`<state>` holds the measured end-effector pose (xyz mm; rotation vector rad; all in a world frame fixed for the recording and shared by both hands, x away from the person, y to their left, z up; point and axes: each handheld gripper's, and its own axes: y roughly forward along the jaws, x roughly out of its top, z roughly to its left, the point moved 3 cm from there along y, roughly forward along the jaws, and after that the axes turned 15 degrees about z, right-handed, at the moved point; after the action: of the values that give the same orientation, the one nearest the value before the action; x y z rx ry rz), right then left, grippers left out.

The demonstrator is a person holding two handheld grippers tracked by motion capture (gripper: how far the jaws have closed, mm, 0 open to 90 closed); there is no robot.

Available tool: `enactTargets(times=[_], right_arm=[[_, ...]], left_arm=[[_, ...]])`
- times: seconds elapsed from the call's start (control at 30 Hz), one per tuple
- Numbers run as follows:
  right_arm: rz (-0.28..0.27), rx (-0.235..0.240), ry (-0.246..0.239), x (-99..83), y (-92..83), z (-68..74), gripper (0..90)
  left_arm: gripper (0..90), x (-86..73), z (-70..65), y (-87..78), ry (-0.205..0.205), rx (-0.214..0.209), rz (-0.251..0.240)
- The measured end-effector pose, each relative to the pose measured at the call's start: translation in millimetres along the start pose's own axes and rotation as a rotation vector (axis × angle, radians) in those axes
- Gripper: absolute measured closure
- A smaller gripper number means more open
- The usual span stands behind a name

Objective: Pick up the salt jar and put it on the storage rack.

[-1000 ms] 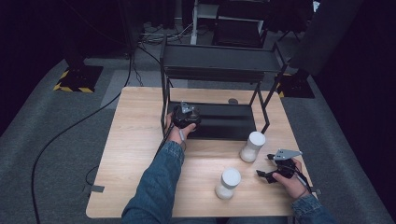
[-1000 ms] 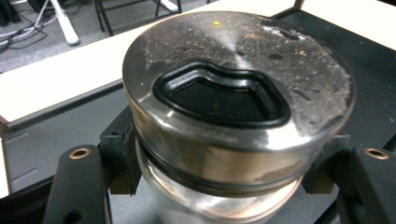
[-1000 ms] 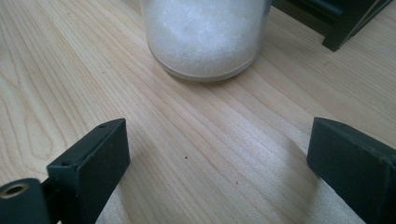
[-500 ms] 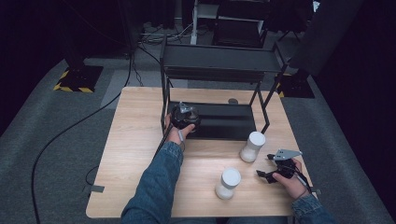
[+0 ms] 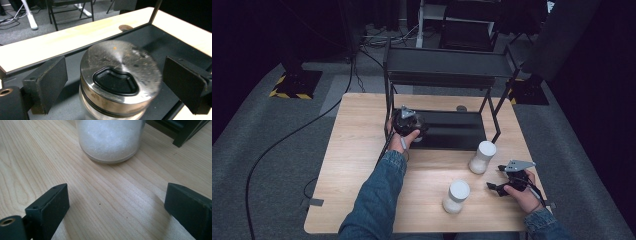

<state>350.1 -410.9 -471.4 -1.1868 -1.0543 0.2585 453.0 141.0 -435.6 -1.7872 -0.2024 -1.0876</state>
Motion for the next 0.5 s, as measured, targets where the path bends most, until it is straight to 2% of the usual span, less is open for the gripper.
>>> enactTargets(times=[0.2,0.27,0.4,0.5], right_arm=[[0.001,0.0,0.0,0.1,-0.1,0.0,5.8],[0.001,0.0,0.0,0.0,-0.1,0.0,5.8],[0.001,0.0,0.0,0.0,-0.1,0.0,5.8],[0.0,-0.001,0.001,0.0,0.0,0.3,5.8]], left_arm=[[4.9,1.4,-2.0,-11.6,-0.005,-0.008,-0.022],[4.9,3.4,-3.6,-17.4,0.01,-0.005,-0.018],[5.1,5.5,-8.9,-29.4,-0.002,-0.011,-0.017],[5.1,5.7,-10.8,-38.6,0.01,-0.015,-0.02]])
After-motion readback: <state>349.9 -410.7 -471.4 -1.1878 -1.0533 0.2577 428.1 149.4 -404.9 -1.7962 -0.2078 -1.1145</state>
